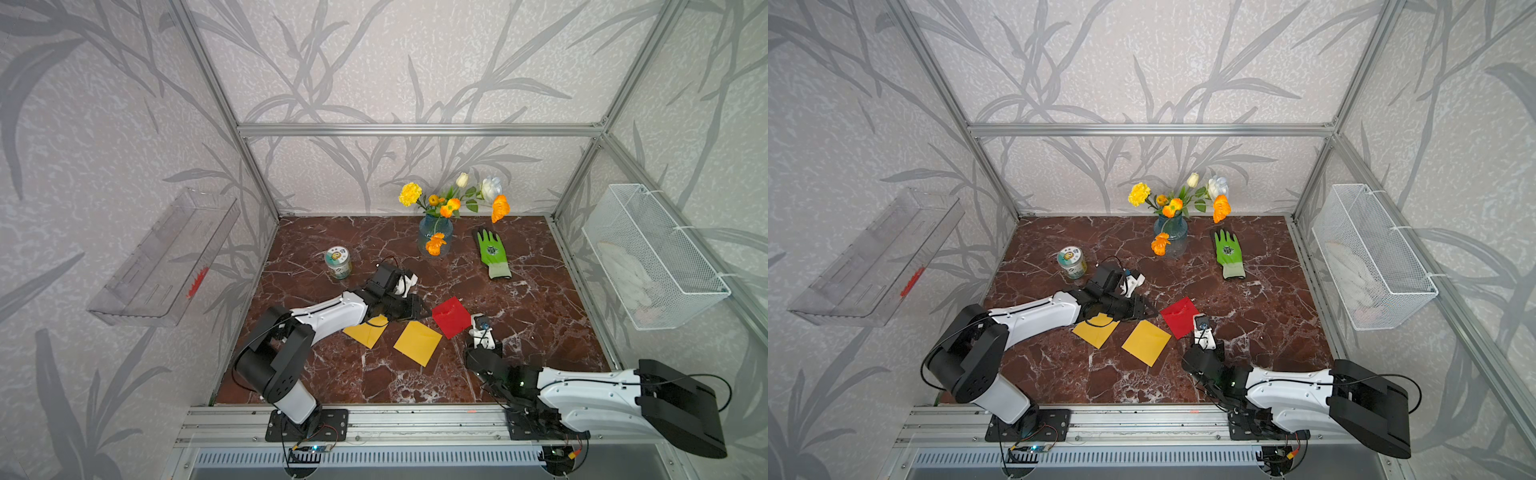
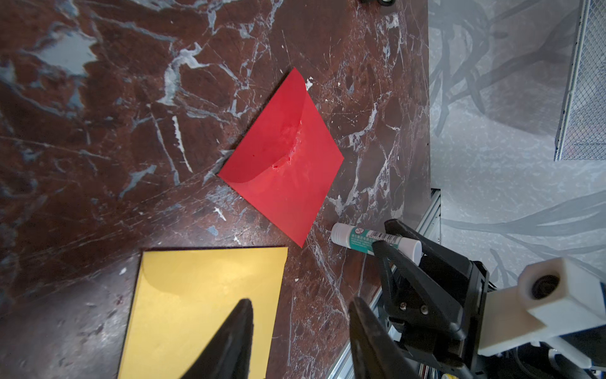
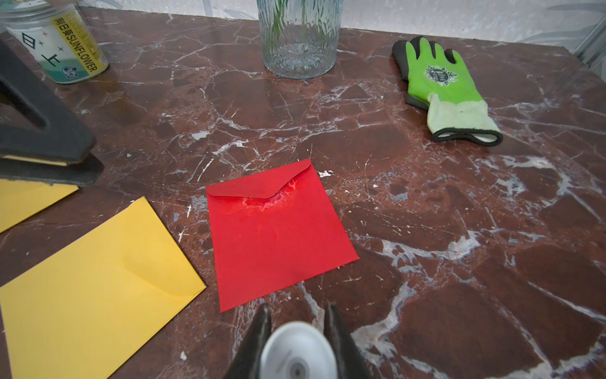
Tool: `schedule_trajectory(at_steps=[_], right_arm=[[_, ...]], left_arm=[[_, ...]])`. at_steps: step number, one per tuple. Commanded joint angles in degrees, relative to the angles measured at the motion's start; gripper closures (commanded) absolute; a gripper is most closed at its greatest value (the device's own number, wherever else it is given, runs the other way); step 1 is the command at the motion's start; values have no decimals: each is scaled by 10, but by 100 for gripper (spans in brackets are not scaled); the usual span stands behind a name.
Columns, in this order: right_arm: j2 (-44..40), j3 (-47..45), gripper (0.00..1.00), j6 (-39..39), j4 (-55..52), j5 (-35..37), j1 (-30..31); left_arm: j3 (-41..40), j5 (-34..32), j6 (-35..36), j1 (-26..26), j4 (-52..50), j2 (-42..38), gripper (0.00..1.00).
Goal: Seal the envelope with a glue stick
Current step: Close the lid of the glue stick.
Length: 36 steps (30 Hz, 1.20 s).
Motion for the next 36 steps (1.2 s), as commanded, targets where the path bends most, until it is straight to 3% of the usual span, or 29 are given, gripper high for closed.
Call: schedule_trajectory(at_steps=[1,5,10,13,28,36], right_arm=[[16,-38,100,-7,-23,-38,13],[-28,-77,100,11,-16,-62,19],[-107,-111,100,-26,4,-107,19],[-129,-119,100,-50,15,-132,19],[23,-91,100,-144,112,-196,36],[38,-82,100,-160,107,-192,48]], left_arm=[[44,22,8,-1,-23,11,52],[116,36,54,-13,-112,37,50],[208,29,145,-56,-254,92,50],[232,42,167,-73,-284,122,50],[281,100,206,-96,-324,177,46],[291,96,247,-102,-371,189,49]])
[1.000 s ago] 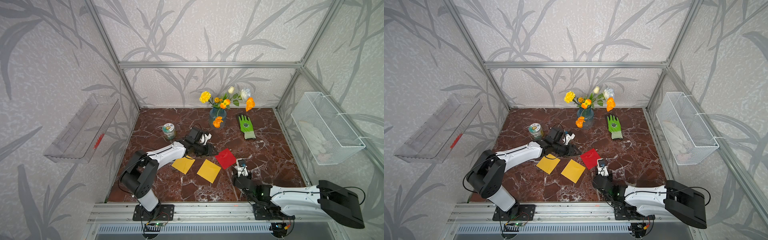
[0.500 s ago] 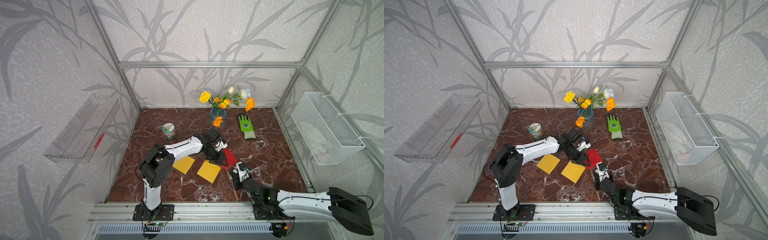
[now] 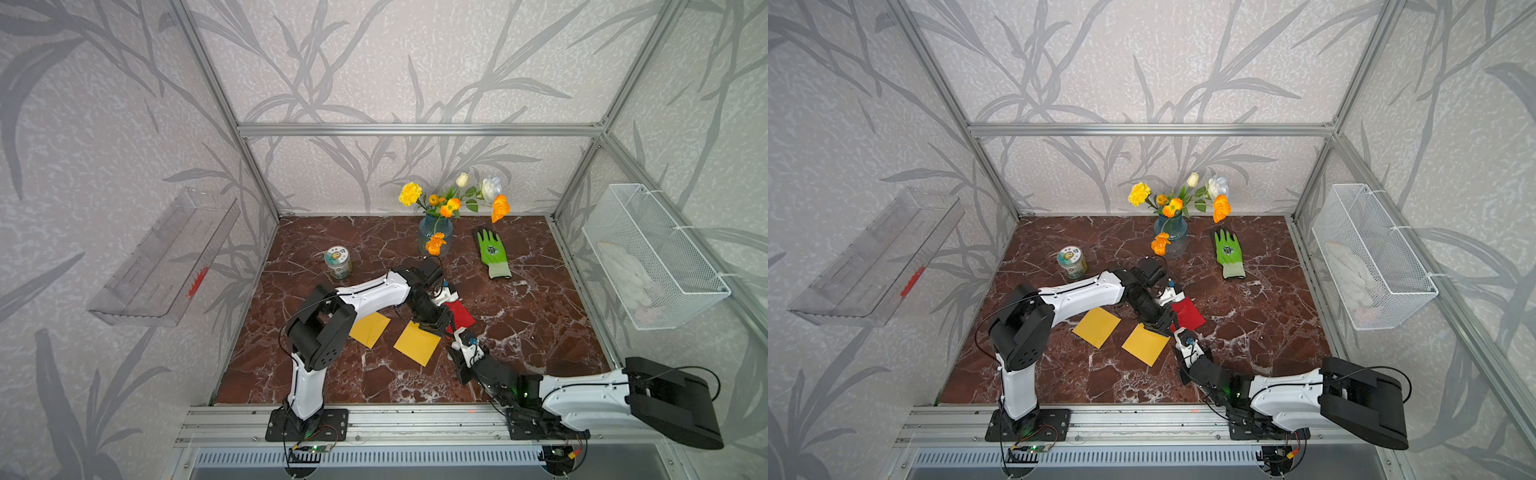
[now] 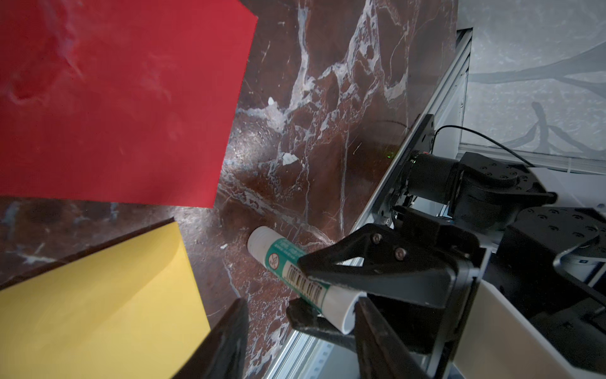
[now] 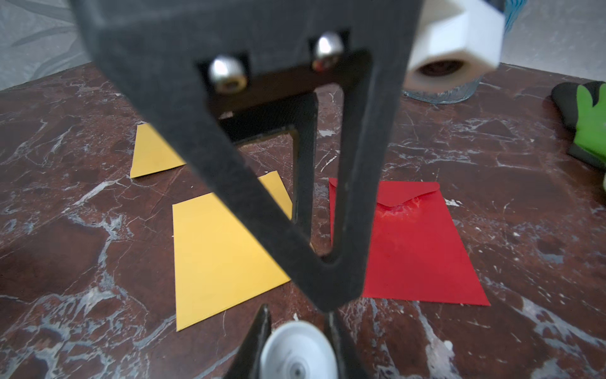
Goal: Seal the envelope with a glue stick
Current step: Close the lid of the glue stick.
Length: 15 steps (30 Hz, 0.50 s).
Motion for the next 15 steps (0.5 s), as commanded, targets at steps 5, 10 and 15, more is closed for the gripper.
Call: schedule_trajectory(at_steps=[5,10,15], right_arm=[[26,-10,100,1,-109,-31,9],[43,-1,100,4,-117,-26,10],[43,-1,100,8,-121,-21,10]], left_arm=[[7,21,41,-4,-31,-5,54],[-21,66,26,-2,15,-27,54],[-28,79,32,-2,17,-35,54]])
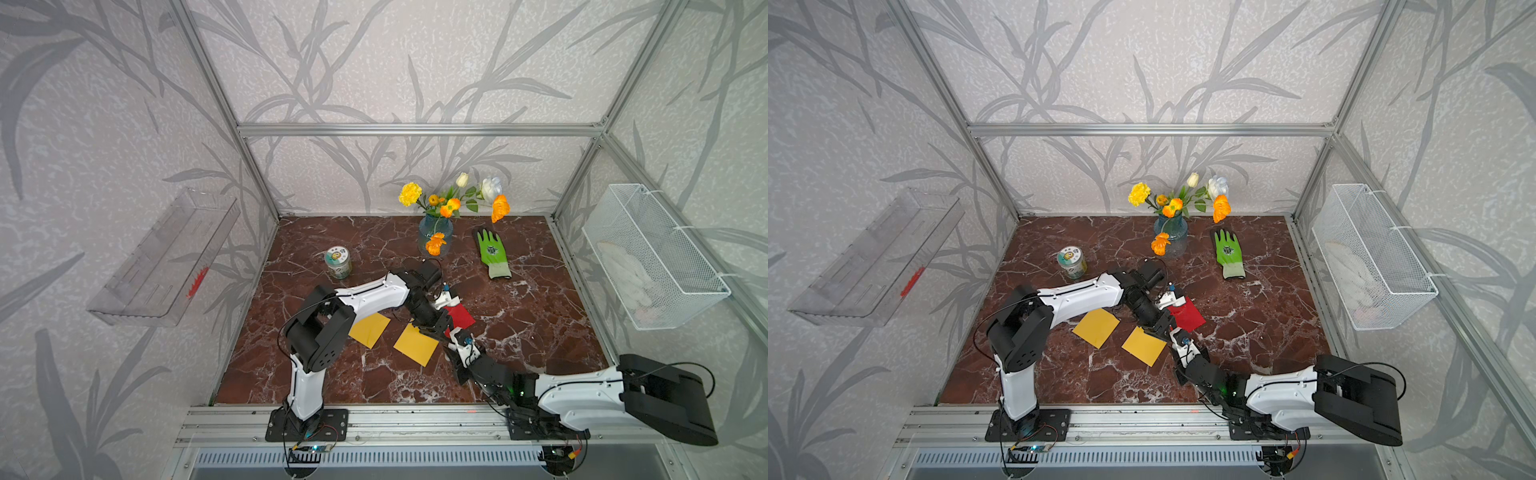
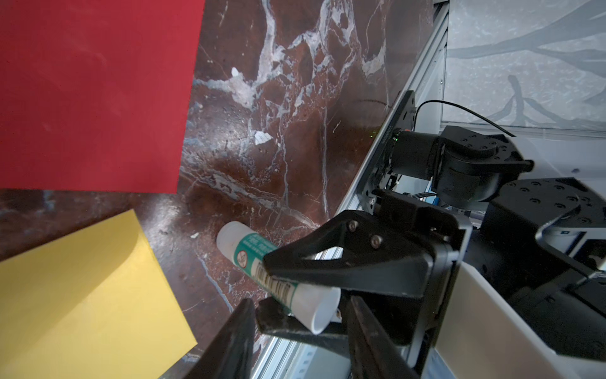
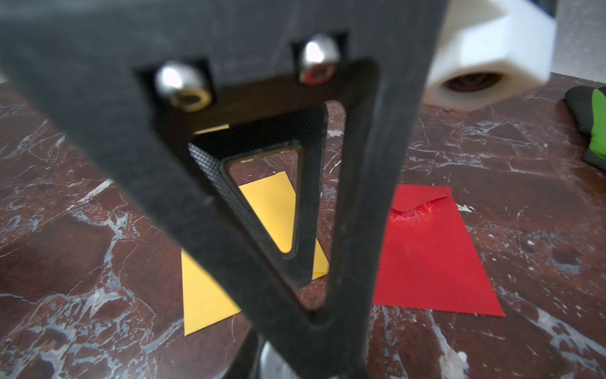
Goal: Seal the envelope with a glue stick
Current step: Close the lid of the glue stick.
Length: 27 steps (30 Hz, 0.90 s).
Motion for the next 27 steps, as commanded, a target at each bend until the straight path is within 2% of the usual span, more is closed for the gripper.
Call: schedule_trajectory(at_steps=[1,8,27], right_arm=[[15,-19,100,10,-115,-17,6],[0,-20,100,21,-125,-7,7],[42,-13,100,43,-128,-5,9]], left_arm=[[-7,24,14,-1,3,-22,55],[-7,-20,51,-1,-53,-15,69],[-2,-78,28,-1,-48,28,70]])
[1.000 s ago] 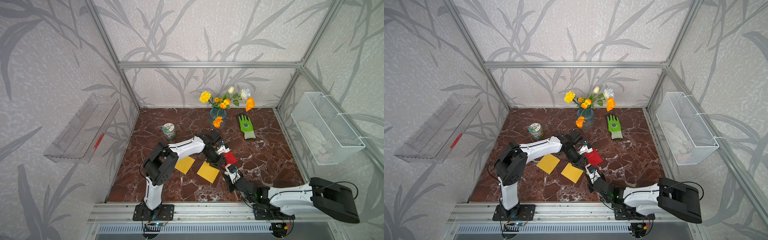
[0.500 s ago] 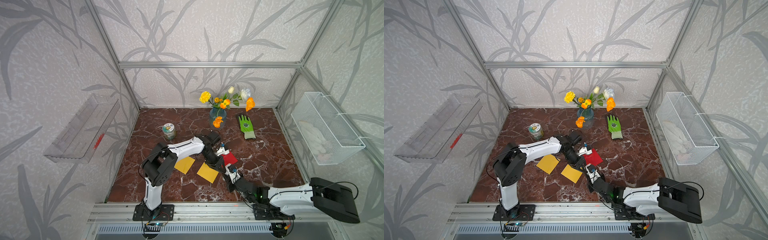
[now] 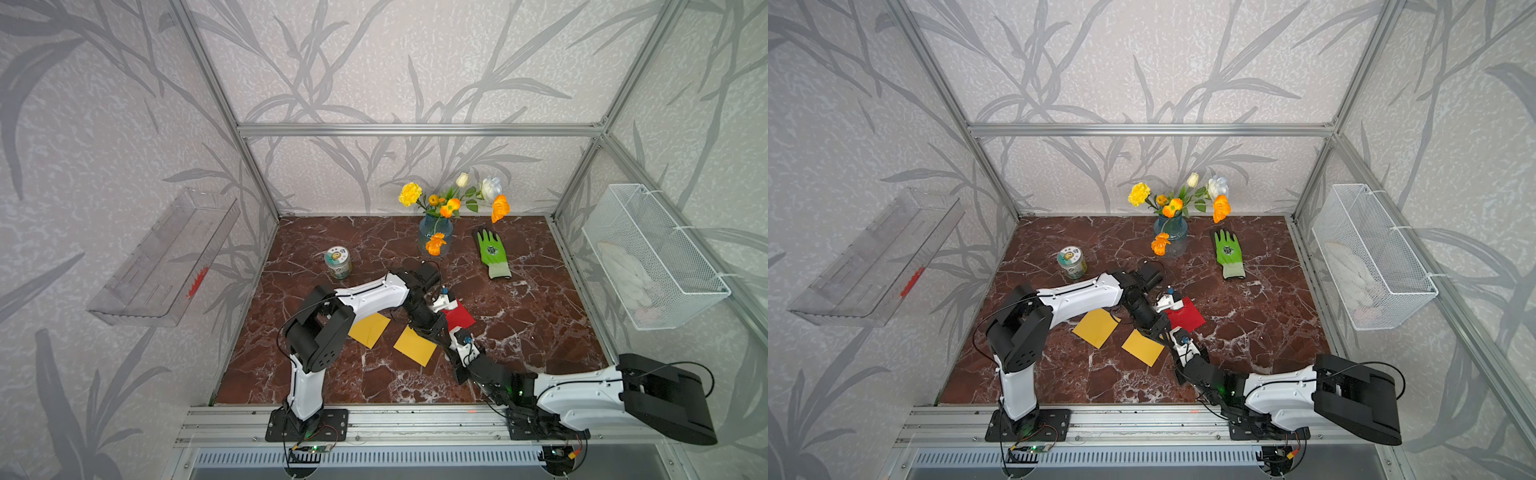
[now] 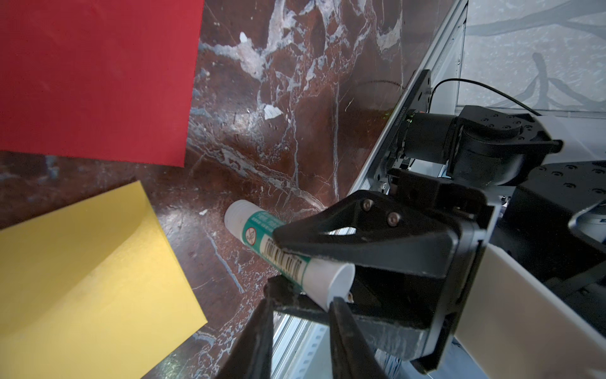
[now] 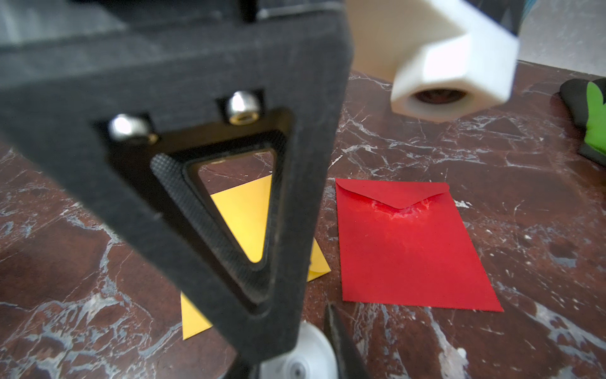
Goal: Seal the envelope with a glue stick
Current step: Close the lid of the glue stick.
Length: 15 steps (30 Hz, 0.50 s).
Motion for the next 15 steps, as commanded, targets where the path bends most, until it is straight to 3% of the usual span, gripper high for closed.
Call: schedule_trajectory(at_steps=[1,8,15], right_arm=[[39,-22,100,26,-114,-17,8],[88,1,100,35,-133,1,30],[108,1,100,70,-129,20,50]], left_arm=[[-4,-50,-5,-2,-5,28,71],[-15,-90,4,-1,-25,36,76],[-39,-90,-2,-2,-14,42,78]])
